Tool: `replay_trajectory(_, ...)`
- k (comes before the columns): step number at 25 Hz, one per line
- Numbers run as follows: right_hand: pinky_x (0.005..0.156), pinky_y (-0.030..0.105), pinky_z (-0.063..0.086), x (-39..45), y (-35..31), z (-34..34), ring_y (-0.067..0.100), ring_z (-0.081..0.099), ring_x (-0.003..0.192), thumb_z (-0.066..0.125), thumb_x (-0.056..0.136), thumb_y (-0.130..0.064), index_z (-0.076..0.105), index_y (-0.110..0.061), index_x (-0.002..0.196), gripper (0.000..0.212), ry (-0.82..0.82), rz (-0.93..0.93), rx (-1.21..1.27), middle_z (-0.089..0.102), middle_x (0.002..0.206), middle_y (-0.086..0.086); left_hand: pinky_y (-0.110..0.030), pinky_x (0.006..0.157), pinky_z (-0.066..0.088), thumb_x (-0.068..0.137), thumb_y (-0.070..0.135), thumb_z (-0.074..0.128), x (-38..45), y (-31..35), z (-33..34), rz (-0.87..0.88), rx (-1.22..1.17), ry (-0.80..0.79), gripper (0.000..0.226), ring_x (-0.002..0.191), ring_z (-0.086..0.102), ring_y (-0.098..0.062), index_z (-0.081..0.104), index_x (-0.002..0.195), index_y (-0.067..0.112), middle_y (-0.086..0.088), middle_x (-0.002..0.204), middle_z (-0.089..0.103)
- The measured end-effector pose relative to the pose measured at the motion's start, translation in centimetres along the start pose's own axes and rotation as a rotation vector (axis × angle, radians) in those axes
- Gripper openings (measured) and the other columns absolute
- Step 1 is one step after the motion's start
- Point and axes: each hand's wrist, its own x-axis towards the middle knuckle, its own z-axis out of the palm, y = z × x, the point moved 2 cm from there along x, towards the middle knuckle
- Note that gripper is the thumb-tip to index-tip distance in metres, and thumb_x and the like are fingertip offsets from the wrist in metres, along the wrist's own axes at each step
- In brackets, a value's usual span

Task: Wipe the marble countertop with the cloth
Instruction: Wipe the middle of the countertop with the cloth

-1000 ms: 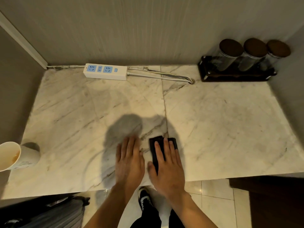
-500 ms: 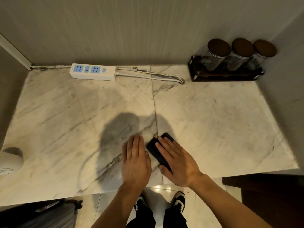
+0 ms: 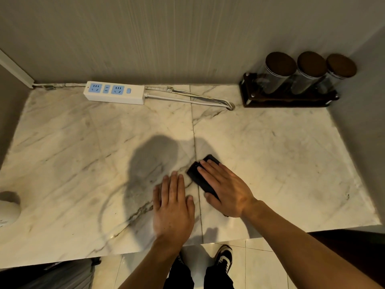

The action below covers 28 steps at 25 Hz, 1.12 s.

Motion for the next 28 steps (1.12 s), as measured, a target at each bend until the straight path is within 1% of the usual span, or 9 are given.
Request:
replay_trajectory(2,0.12,0.036,0.006,0.9,0.7,-0.2,0.016,0.0,0.148,0.034,0.094,-0.046,0.008,-0.017,0.152,0.07,-0.003,0.0,0.008,0.005,0.16,0.002,-0.048,0.116,0.01,0.094,0.039,0.026,0.1,0.0,0.0,-0.005,0.0,0.002,0.059,0.142,0.025,-0.027,0.031,0.146,0.009,-0.011,0.153,0.032)
replay_trajectory(4,0.12,0.035,0.005,1.8,1.5,-0.4,0.015,-0.001,0.148,0.032,0.094,-0.047,0.007,-0.019,0.152,0.07,0.0,0.008,0.018,0.003,0.16,0.0,-0.048,0.114,0.01,0.094,0.039,0.027,0.1,0.1,0.0,-0.006,0.005,0.003,0.059,0.142,0.025,-0.027,0.033,0.145,0.009,-0.011,0.152,0.034)
replay_trajectory(6,0.12,0.035,0.006,2.7,2.0,-0.6,0.016,0.001,0.148,0.034,0.093,-0.047,0.009,-0.018,0.152,0.07,0.015,0.015,0.026,0.005,0.16,0.0,-0.048,0.115,0.01,0.094,0.039,0.027,0.1,0.2,0.0,-0.008,0.002,-0.001,0.059,0.142,0.024,-0.026,0.033,0.145,0.01,-0.011,0.152,0.034)
replay_trajectory(10,0.119,0.035,0.01,4.8,3.3,-1.5,0.018,0.01,0.147,0.043,0.092,-0.043,0.018,-0.014,0.151,0.071,0.06,0.022,0.042,0.016,0.16,0.004,-0.047,0.114,0.011,0.093,0.04,0.028,0.2,0.2,0.1,-0.022,0.022,-0.003,0.06,0.143,0.022,-0.024,0.034,0.145,0.011,-0.009,0.153,0.033)
replay_trajectory(14,0.12,0.035,0.007,7.1,4.8,-2.2,0.019,0.009,0.147,0.045,0.093,-0.041,0.018,-0.013,0.151,0.071,0.06,0.041,0.031,0.016,0.16,0.006,-0.045,0.116,0.01,0.09,0.038,0.034,0.4,0.5,0.0,-0.049,-0.007,0.015,0.06,0.143,0.021,-0.02,0.037,0.144,0.012,-0.006,0.153,0.034)
replay_trajectory(16,0.12,0.034,0.005,8.2,5.4,-2.4,0.019,0.007,0.148,0.043,0.093,-0.042,0.015,-0.013,0.152,0.071,0.062,0.064,0.025,0.014,0.16,0.006,-0.046,0.116,0.013,0.089,0.037,0.036,0.4,0.5,-0.1,-0.049,-0.02,0.021,0.06,0.143,0.023,-0.021,0.038,0.143,0.013,-0.006,0.153,0.035)
replay_trajectory(19,0.12,0.036,0.007,9.6,6.2,-2.7,0.019,0.005,0.148,0.039,0.094,-0.044,0.013,-0.013,0.152,0.07,0.088,0.14,0.031,0.012,0.161,0.006,-0.047,0.114,0.018,0.089,0.037,0.037,0.4,0.4,-0.1,-0.04,-0.007,0.009,0.059,0.142,0.029,-0.024,0.04,0.143,0.012,-0.007,0.152,0.037)
replay_trajectory(24,0.119,0.037,0.008,11.0,7.0,-2.6,0.021,0.007,0.147,0.032,0.093,-0.048,0.01,-0.018,0.151,0.069,0.156,0.329,0.099,0.011,0.161,0.004,-0.046,0.113,0.018,0.087,0.038,0.039,0.5,0.5,-0.4,-0.056,-0.004,-0.015,0.062,0.14,0.033,-0.024,0.039,0.143,0.013,-0.006,0.152,0.037)
replay_trajectory(28,0.119,0.038,0.007,11.5,7.1,-2.4,0.021,0.008,0.147,0.031,0.093,-0.047,0.012,-0.017,0.151,0.068,0.222,0.478,0.139,0.013,0.161,0.005,-0.046,0.112,0.019,0.086,0.038,0.041,0.5,0.4,-0.4,-0.048,-0.006,-0.015,0.062,0.139,0.034,-0.025,0.039,0.143,0.013,-0.006,0.151,0.039)
